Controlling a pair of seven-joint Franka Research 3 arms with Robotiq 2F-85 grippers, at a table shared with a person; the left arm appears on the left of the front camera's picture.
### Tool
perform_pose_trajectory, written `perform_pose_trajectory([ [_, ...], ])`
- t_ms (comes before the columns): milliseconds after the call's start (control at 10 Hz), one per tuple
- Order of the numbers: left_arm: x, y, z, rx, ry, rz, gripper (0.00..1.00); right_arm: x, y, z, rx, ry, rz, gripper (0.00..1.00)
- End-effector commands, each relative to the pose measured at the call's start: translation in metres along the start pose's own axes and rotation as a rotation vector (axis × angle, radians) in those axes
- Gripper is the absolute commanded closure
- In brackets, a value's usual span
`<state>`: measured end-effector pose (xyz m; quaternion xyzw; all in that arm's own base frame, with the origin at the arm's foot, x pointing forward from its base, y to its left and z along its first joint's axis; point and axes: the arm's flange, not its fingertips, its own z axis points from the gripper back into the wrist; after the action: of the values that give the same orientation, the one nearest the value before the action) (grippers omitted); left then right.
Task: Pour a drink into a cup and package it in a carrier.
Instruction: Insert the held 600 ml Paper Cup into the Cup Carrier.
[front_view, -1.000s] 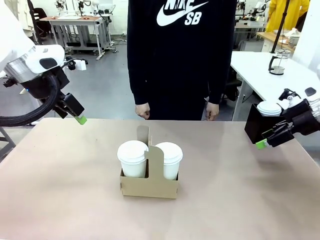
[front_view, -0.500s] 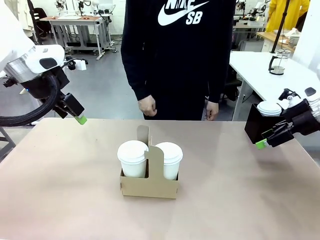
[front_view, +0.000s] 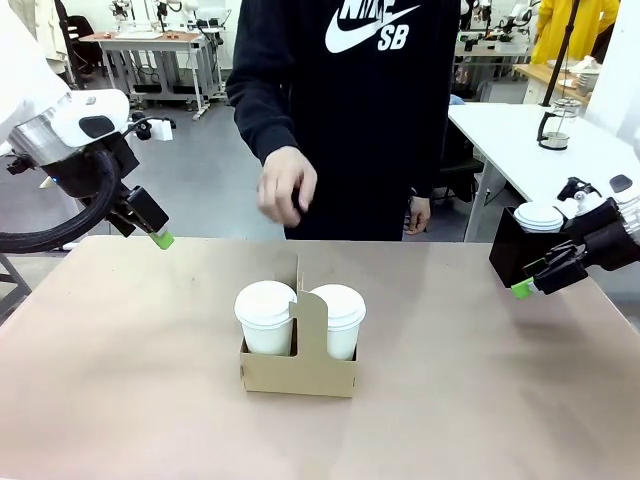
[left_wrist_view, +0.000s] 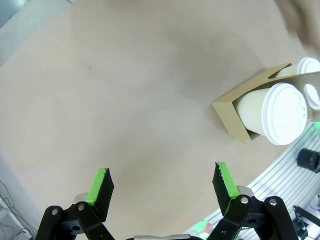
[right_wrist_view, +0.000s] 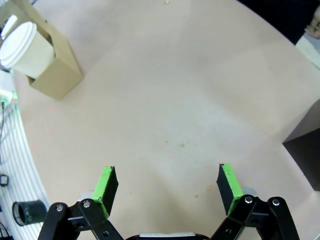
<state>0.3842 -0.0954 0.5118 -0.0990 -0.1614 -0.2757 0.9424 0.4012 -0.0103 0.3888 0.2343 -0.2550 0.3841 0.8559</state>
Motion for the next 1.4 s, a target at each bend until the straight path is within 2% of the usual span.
perform_pose_trajectory([
  [0,0.0003,0.0005,0.0008,0.020,-0.002,0.005,0.00,-0.0006,-0.0007,0.0004,-0.011,0.010,0.000,0.00],
  [1300,0.0003,0.0005,0.0008,0.020,-0.002,0.005,0.00,-0.0006,-0.0007,0.0004,-0.011,0.010,0.000,0.00],
])
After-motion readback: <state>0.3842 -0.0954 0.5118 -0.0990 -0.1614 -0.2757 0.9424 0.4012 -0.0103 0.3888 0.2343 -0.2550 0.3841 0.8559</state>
